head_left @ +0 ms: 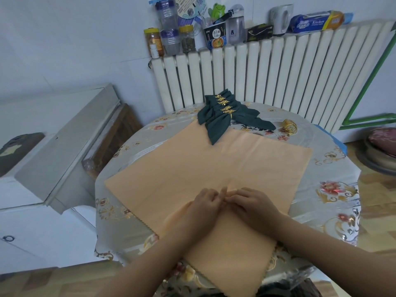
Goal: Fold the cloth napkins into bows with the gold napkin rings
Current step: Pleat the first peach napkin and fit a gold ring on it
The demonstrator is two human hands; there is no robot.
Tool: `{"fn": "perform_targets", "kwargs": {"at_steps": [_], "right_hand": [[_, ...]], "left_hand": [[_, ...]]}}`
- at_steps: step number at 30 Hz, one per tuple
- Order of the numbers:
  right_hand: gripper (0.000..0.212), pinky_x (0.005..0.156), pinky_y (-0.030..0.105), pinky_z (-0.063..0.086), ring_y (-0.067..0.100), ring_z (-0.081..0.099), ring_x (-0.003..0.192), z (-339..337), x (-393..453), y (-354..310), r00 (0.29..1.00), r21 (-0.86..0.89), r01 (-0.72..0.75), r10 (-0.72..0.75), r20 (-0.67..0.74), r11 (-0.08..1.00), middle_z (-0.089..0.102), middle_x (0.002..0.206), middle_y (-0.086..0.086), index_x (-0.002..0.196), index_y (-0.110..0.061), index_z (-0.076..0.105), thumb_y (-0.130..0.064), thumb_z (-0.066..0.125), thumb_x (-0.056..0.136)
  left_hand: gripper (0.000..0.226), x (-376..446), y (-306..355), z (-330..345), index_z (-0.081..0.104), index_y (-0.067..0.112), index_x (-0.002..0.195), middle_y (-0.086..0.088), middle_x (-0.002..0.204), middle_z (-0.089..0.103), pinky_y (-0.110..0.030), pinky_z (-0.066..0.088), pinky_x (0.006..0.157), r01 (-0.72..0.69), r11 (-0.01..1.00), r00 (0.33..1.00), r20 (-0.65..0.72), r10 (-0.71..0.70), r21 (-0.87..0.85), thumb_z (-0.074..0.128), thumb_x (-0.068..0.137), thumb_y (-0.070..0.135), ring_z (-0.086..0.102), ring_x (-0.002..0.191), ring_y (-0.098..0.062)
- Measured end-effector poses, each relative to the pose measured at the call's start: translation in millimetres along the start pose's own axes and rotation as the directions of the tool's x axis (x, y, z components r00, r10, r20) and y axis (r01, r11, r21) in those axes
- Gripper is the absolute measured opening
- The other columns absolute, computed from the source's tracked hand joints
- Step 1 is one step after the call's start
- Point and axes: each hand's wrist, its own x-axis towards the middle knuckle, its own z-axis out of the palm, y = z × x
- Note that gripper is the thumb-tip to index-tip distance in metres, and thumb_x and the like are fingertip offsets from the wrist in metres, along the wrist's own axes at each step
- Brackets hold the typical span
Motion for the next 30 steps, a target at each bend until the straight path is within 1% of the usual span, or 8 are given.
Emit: {"fn": "perform_targets", "kwargs": {"at_steps": [5,7,12,16,19,23,27,30], "right_hand": [[0.022,0.057,0.025,0.051,0.018,0.065,0.068,-3,1,-3,0.999,-0.017,-0.043,0.044,0.008,0.999,0.072,0.084,-0.004,0.083,-0.017,0.072,-0.031,0.055,0.086],[0.026,0.055,0.025,0.047,0.017,0.063,0.067,-3,1,-5,0.997,-0.032,-0.073,0.073,0.012,0.997,0.069,0.077,-0.004,0.078,-0.017,0.069,-0.035,0.053,0.087],[0.029,0.056,0.025,0.046,0.015,0.06,0.069,-7,1,-2,0.979,0.043,-0.18,0.175,0.105,0.983,0.064,0.077,-0.004,0.083,-0.018,0.067,-0.043,0.054,0.088],[0.031,0.064,0.017,0.046,0.001,0.056,0.072,-23,14,7,0.94,0.11,-0.3,0.274,0.205,0.947,0.065,0.086,-0.01,0.09,-0.024,0.068,-0.047,0.048,0.087],[0.017,0.066,0.019,0.048,-0.001,0.053,0.073,-32,34,33,0.909,0.031,-0.395,0.386,0.155,0.918,0.063,0.092,-0.011,0.096,-0.022,0.067,-0.031,0.054,0.09],[0.02,0.068,0.024,0.044,0.009,0.057,0.079,-40,52,74,0.794,-0.075,-0.597,0.601,0.091,0.799,0.06,0.1,-0.006,0.11,-0.02,0.063,-0.022,0.055,0.091],[0.03,0.079,0.033,0.049,0.019,0.058,0.095,-45,67,132,0.64,-0.224,-0.757,0.766,-0.063,0.614,0.061,0.113,0.003,0.118,-0.019,0.059,-0.027,0.058,0.089],[0.042,0.091,0.039,0.041,0.029,0.048,0.112,-47,72,160,0.516,-0.308,-0.839,0.836,-0.188,0.448,0.054,0.125,0.011,0.125,-0.014,0.052,-0.028,0.06,0.087]], "left_hand": [[0.045,4,-4,6,0.065,0.006,0.117,-0.007,0.084,0.063,-0.027,0.05,0.066,-0.039,0.999,0.999,0.001,0.039,0.029,0.047,0.086,0.033,0.058,0.077,-0.024],[0.041,2,-1,2,0.065,0.011,0.119,-0.007,0.082,0.06,-0.024,0.049,0.062,0.047,0.995,0.999,0.021,-0.045,-0.092,0.05,0.086,0.032,0.06,0.078,-0.026],[0.045,5,0,-3,0.062,0.018,0.125,-0.005,0.086,0.054,-0.019,0.036,0.078,0.204,0.903,0.979,0.064,-0.194,-0.377,0.042,0.089,0.037,0.051,0.09,-0.022],[0.038,13,-6,-5,0.064,0.017,0.122,-0.003,0.084,0.054,-0.012,0.03,0.075,0.155,0.917,0.986,0.001,-0.166,-0.369,0.048,0.089,0.026,0.052,0.086,-0.021],[0.037,43,-21,-7,0.065,0.014,0.121,-0.009,0.083,0.057,-0.019,0.036,0.074,0.098,0.956,0.994,-0.017,-0.107,-0.275,0.045,0.091,0.024,0.048,0.082,-0.018],[0.032,83,-33,-12,0.063,0.005,0.121,-0.014,0.082,0.058,-0.04,0.05,0.068,0.064,0.985,0.996,-0.043,-0.072,-0.161,0.054,0.09,0.007,0.052,0.08,-0.029],[0.033,132,-41,0,0.062,0.001,0.121,-0.012,0.078,0.057,-0.04,0.05,0.062,0.03,0.989,0.997,-0.072,-0.041,-0.147,0.057,0.09,0.008,0.052,0.076,-0.029],[0.032,147,-45,10,0.064,-0.001,0.116,-0.009,0.073,0.056,-0.04,0.05,0.057,0.054,0.984,0.986,-0.145,-0.08,-0.172,0.06,0.086,0.009,0.051,0.071,-0.027]]}}
